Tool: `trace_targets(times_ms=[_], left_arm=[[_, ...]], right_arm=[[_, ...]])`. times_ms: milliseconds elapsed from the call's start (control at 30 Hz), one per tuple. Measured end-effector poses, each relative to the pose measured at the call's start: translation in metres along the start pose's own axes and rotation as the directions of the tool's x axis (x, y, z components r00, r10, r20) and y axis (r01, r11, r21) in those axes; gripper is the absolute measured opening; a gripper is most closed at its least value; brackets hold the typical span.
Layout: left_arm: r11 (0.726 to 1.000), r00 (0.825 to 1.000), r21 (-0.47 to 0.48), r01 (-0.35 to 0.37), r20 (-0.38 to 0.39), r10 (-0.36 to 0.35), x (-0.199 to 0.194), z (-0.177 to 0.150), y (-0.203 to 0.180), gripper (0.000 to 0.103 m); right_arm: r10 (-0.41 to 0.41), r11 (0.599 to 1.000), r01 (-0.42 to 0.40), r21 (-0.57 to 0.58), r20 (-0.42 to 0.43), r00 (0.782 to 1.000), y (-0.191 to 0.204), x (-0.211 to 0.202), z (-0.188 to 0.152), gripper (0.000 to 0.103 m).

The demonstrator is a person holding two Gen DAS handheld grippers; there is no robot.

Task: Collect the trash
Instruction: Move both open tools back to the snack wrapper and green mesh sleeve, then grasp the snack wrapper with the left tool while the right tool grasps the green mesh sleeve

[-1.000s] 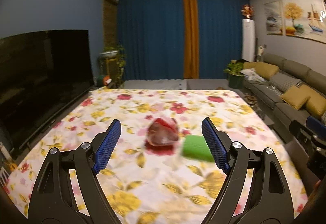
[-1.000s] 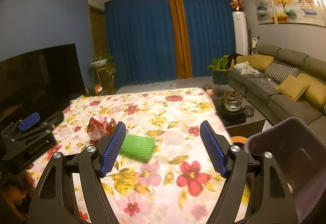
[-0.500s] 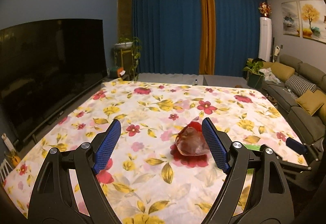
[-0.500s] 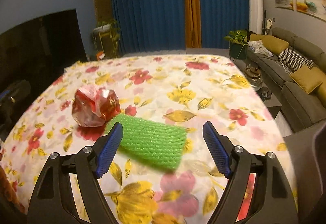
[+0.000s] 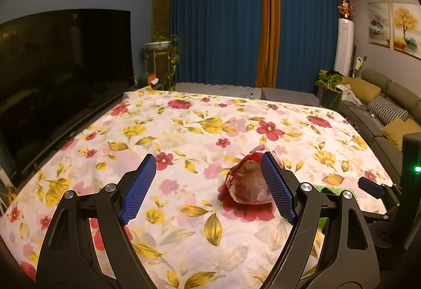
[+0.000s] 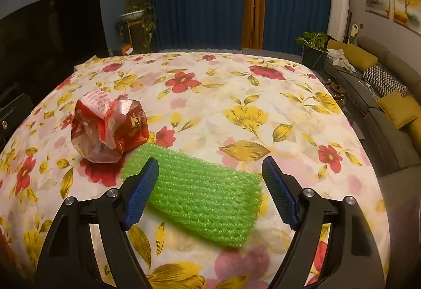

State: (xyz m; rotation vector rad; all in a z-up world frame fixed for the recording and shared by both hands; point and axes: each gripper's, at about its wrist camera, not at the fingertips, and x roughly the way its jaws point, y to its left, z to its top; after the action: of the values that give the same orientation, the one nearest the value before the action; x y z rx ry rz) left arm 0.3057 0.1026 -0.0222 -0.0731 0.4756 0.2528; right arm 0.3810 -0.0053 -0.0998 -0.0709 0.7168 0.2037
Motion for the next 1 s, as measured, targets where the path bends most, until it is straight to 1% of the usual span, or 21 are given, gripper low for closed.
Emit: trace_targets(times_ms=[100,167,200,267,333,367,467,500,567,633,667,800,900,967,1000], left_arm=[[1.000,1.000,0.008,0.000,-0.007,0.000,0.005,-0.001,-0.002,0.080],[1.000,1.000,0.006,0.010,-0.018,-0.010,0.008,-0.001,-0.003,0.080],[1.000,1.000,0.002,0.016,-0.025,-0.016,0.010,-0.002,-0.003,0.080],[1.000,0.999,0.000,0.022,-0.035,-0.022,0.013,-0.002,-0.004,0.080],[1.000,0.999,0.002,0.027,-0.045,-0.027,0.016,-0.003,-0.006,0.080],[1.000,0.998,0.003,0.029,-0.049,-0.029,0.018,-0.003,-0.007,0.080],[0.999,0.997,0.002,0.046,-0.066,-0.046,0.023,-0.004,-0.011,0.080],[0.999,0.996,0.001,0.053,-0.071,-0.052,0.025,-0.004,-0.012,0.080],[0.998,0.994,0.003,0.070,-0.080,-0.070,0.029,-0.004,-0.017,0.080],[0.996,0.992,0.010,0.086,-0.090,-0.085,0.033,-0.004,-0.024,0.080],[0.996,0.991,0.014,0.091,-0.096,-0.089,0.036,-0.003,-0.027,0.080],[0.994,0.986,0.006,0.110,-0.125,-0.108,0.051,-0.004,-0.036,0.080],[0.991,0.978,-0.004,0.135,-0.159,-0.134,0.063,-0.006,-0.041,0.079],[0.988,0.972,-0.013,0.153,-0.181,-0.153,0.069,-0.008,-0.043,0.070],[0.987,0.967,-0.011,0.161,-0.196,-0.160,0.073,-0.009,-0.044,0.062]], right_arm=[[0.012,1.000,-0.013,-0.010,-0.045,0.999,0.002,0.009,0.000,0.079],[0.034,0.999,-0.035,-0.007,-0.070,0.997,0.001,0.014,0.000,0.070],[0.043,0.999,-0.043,-0.004,-0.084,0.996,0.000,0.016,0.000,0.068],[0.060,0.998,-0.060,0.007,-0.112,0.992,-0.002,0.021,-0.001,0.058],[0.084,0.996,-0.081,0.022,-0.140,0.987,-0.003,0.026,-0.002,0.052],[0.092,0.996,-0.089,0.031,-0.139,0.986,-0.005,0.025,-0.002,0.044],[0.120,0.993,-0.117,0.034,-0.135,0.984,-0.006,0.023,-0.005,0.029],[0.128,0.992,-0.124,0.033,-0.133,0.983,-0.006,0.022,-0.005,0.027],[0.148,0.989,-0.145,0.034,-0.126,0.981,-0.007,0.018,-0.007,0.018],[0.162,0.987,-0.158,0.041,-0.117,0.980,-0.010,0.014,-0.008,0.015],[0.169,0.985,-0.165,0.047,-0.111,0.979,-0.012,0.011,-0.010,0.000],[0.161,0.986,-0.158,0.048,-0.081,0.984,-0.019,-0.003,-0.014,0.000],[0.171,0.984,-0.168,0.053,-0.055,0.984,-0.026,-0.014,-0.016,0.000],[0.192,0.980,-0.190,0.068,-0.028,0.981,-0.030,-0.022,-0.015,0.000],[0.197,0.978,-0.196,0.067,-0.022,0.980,-0.031,-0.024,-0.015,0.001]])
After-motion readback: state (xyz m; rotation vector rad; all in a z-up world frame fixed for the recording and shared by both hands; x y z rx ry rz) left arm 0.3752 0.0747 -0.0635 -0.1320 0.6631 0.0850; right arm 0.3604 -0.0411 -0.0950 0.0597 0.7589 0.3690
